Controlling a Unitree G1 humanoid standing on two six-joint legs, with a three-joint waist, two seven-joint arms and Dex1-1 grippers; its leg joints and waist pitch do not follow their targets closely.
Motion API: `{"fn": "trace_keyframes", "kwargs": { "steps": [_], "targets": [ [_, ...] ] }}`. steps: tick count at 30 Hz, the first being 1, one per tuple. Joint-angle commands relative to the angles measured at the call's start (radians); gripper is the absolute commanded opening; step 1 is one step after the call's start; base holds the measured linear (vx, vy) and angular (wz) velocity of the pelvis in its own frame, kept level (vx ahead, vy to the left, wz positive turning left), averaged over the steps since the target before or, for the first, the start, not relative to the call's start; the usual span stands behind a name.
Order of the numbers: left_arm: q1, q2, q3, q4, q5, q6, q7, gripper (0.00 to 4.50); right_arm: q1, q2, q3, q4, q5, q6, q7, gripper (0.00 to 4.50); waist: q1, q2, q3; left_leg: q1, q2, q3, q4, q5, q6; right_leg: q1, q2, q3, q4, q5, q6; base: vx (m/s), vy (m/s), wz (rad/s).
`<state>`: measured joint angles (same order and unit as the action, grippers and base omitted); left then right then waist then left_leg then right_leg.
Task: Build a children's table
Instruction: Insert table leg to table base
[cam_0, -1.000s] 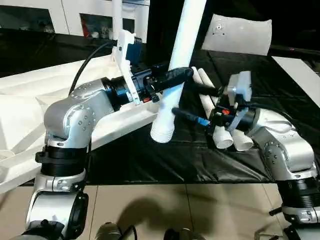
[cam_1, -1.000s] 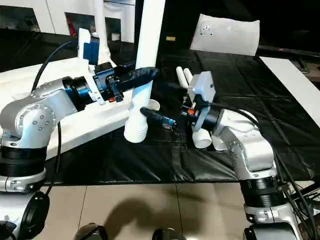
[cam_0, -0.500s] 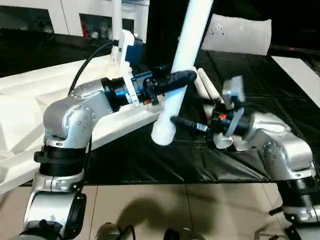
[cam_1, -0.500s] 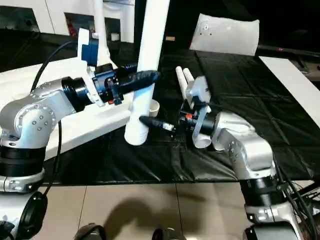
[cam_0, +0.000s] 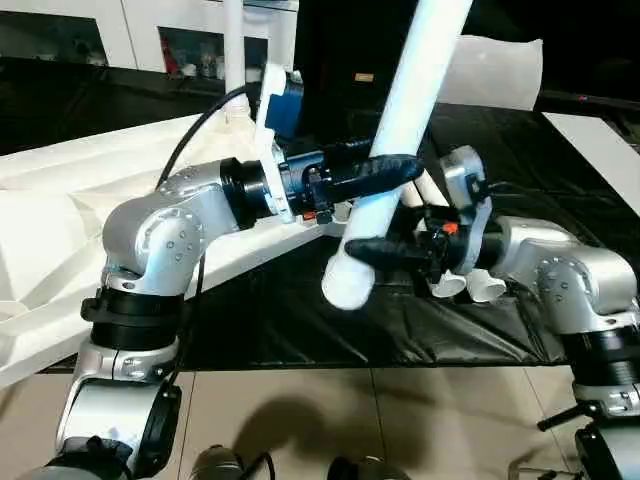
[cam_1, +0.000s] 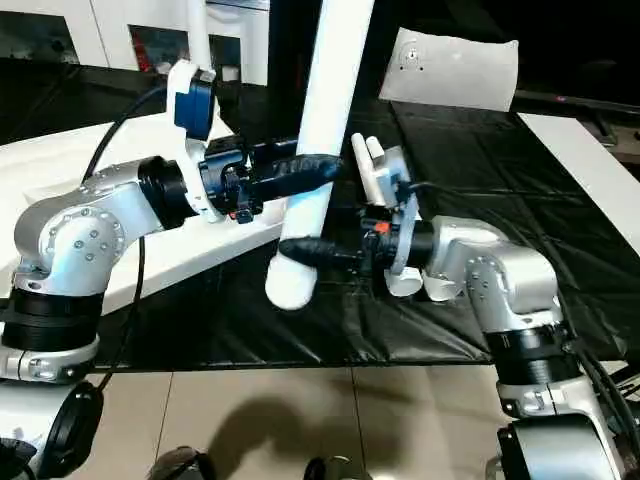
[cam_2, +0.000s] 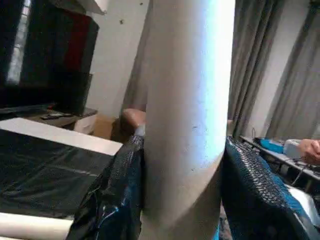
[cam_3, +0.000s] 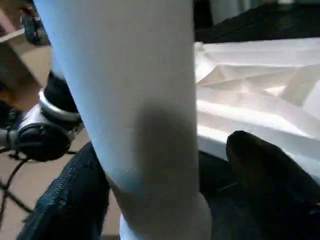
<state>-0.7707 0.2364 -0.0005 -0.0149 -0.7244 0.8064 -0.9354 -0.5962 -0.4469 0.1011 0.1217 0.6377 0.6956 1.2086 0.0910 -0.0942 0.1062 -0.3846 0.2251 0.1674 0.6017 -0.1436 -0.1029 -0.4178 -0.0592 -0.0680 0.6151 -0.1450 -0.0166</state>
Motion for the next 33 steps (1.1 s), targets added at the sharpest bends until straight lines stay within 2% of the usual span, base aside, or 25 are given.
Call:
{"fn": "trace_keyframes", "kwargs": {
  "steps": [1, 2, 3, 5, 6, 7, 8, 9, 10, 11, 13, 17, 25, 28, 31, 33],
  "targets": [
    [-0.033, -0.01, -0.009, -0.002, -0.024, 0.002, -0.013, 1.88, -0.017, -0.019, 0.003, 0.006, -0.004, -0.002, 0.007, 3.29, 0.001, 0.003, -0.101, 0.016, 0.002, 0.008, -0.057, -0.214, -0.002, 0.056, -0.062, 0.034, -0.082, -0.405, -0.115, 0.0, 0.0, 0.0],
    [-0.037, -0.016, -0.001, 0.005, -0.033, 0.008, -0.009, 1.88, -0.018, -0.017, 0.002, 0.007, -0.004, 0.001, 0.012, 3.29, 0.002, 0.003, -0.102, 0.015, 0.001, 0.008, -0.057, -0.21, -0.004, 0.057, -0.063, 0.033, -0.082, -0.406, -0.113, 0.0, 0.0, 0.0],
    [-0.048, -0.032, 0.027, 0.023, -0.056, 0.023, 0.01, 1.88, -0.02, -0.013, -0.002, 0.006, -0.001, 0.007, 0.016, 3.1, 0.002, 0.002, -0.103, 0.014, 0.0, 0.009, -0.055, -0.209, -0.005, 0.058, -0.062, 0.033, -0.081, -0.404, -0.114, 0.0, 0.0, 0.0],
    [-0.053, -0.039, 0.041, 0.032, -0.067, 0.031, 0.022, 1.88, -0.021, -0.011, -0.005, 0.005, 0.001, 0.01, 0.017, 3.08, 0.003, 0.001, -0.104, 0.013, 0.001, 0.008, -0.055, -0.205, -0.004, 0.059, -0.063, 0.033, -0.08, -0.399, -0.115, 0.0, 0.0, 0.0],
    [-0.066, -0.051, 0.073, 0.055, -0.087, 0.043, 0.053, 1.88, -0.022, -0.01, -0.018, 0.0, 0.017, 0.022, 0.016, 3.07, 0.003, 0.001, -0.104, 0.013, -0.001, 0.009, -0.054, -0.204, -0.002, 0.058, -0.061, 0.032, -0.081, -0.398, -0.114, 0.0, 0.0, 0.0],
    [-0.084, -0.065, 0.12, 0.093, -0.115, 0.06, 0.098, 1.88, -0.025, -0.007, -0.05, -0.007, 0.053, 0.045, 0.007, 3.07, 0.003, 0.001, -0.104, 0.012, -0.003, 0.011, -0.053, -0.203, -0.001, 0.058, -0.06, 0.032, -0.08, -0.398, -0.115, 0.0, 0.0, 0.0],
    [-0.084, -0.065, 0.12, 0.093, -0.115, 0.06, 0.098, 1.88, -0.025, -0.007, -0.05, -0.007, 0.053, 0.045, 0.007, 3.07, 0.006, 0.001, -0.105, 0.016, -0.002, 0.01, -0.051, -0.207, 0.003, 0.057, -0.061, 0.031, -0.083, -0.403, -0.115, 0.0, 0.0, 0.0],
    [-0.093, -0.069, 0.143, 0.114, -0.127, 0.069, 0.122, 1.88, -0.028, -0.002, -0.08, -0.005, 0.085, 0.069, -0.002, 3.07, 0.006, 0.0, -0.105, 0.013, -0.003, 0.009, -0.052, -0.203, 0.003, 0.059, -0.061, 0.03, -0.083, -0.404, -0.114, 0.0, 0.0, 0.0],
    [-0.107, -0.075, 0.181, 0.156, -0.143, 0.088, 0.169, 1.88, -0.034, 0.004, -0.137, -0.001, 0.151, 0.115, -0.016, 3.07, 0.007, 0.002, -0.106, 0.014, -0.001, 0.008, -0.053, -0.202, 0.002, 0.058, -0.061, 0.03, -0.081, -0.397, -0.113, 0.0, 0.0, 0.0],
    [-0.111, -0.077, 0.198, 0.174, -0.151, 0.097, 0.189, 1.88, -0.036, 0.004, -0.163, 0.004, 0.183, 0.138, -0.021, 3.07, 0.005, 0.0, -0.107, 0.014, -0.006, 0.01, -0.05, -0.198, 0.008, 0.059, -0.056, 0.029, -0.081, -0.383, -0.119, 0.0, 0.0, 0.0],
    [-0.113, -0.076, 0.212, 0.19, -0.16, 0.108, 0.205, 1.88, -0.036, 0.005, -0.19, 0.007, 0.211, 0.154, -0.026, 3.07, 0.009, 0.001, -0.106, 0.013, -0.005, 0.009, -0.051, -0.195, 0.008, 0.06, -0.059, 0.028, -0.084, -0.399, -0.11, 0.0, 0.0, 0.0],
    [-0.105, -0.07, 0.219, 0.206, -0.161, 0.136, 0.221, 1.88, -0.038, 0.013, -0.242, 0.018, 0.242, 0.169, -0.066, 3.07, 0.009, 0.003, -0.104, 0.015, -0.002, 0.009, -0.055, -0.198, 0.001, 0.057, -0.059, 0.029, -0.082, -0.375, -0.116, 0.0, 0.0, 0.0],
    [-0.113, -0.076, 0.237, 0.213, -0.196, 0.171, 0.259, 1.85, -0.04, 0.026, -0.262, 0.012, 0.256, 0.2, -0.114, 3.07, 0.013, 0.003, -0.1, 0.014, -0.004, 0.008, -0.056, -0.203, -0.004, 0.056, -0.06, 0.028, -0.087, -0.41, -0.102, 0.0, 0.0, 0.0],
    [-0.112, -0.069, 0.223, 0.206, -0.181, 0.174, 0.252, 1.85, -0.034, 0.021, -0.222, -0.007, 0.21, 0.176, -0.129, 3.07, 0.013, 0.002, -0.099, 0.014, -0.003, 0.008, -0.057, -0.205, -0.008, 0.056, -0.061, 0.028, -0.088, -0.42, -0.091, 0.0, 0.0, 0.0],
    [-0.111, -0.065, 0.214, 0.199, -0.176, 0.175, 0.251, 1.85, -0.035, 0.022, -0.207, -0.017, 0.195, 0.173, -0.146, 3.07, 0.013, 0.004, -0.098, 0.015, -0.004, 0.007, -0.058, -0.206, -0.01, 0.055, -0.061, 0.028, -0.089, -0.428, -0.084, 0.0, 0.0, 0.0],
    [-0.097, -0.045, 0.159, 0.168, -0.123, 0.148, 0.235, 1.85, -0.036, 0.018, -0.158, -0.03, 0.125, 0.145, -0.182, 3.07, 0.013, 0.006, -0.098, 0.015, -0.002, 0.005, -0.06, -0.206, -0.018, 0.053, -0.061, 0.029, -0.088, -0.428, -0.076, 0.0, 0.0, 0.0]
  ]
}}
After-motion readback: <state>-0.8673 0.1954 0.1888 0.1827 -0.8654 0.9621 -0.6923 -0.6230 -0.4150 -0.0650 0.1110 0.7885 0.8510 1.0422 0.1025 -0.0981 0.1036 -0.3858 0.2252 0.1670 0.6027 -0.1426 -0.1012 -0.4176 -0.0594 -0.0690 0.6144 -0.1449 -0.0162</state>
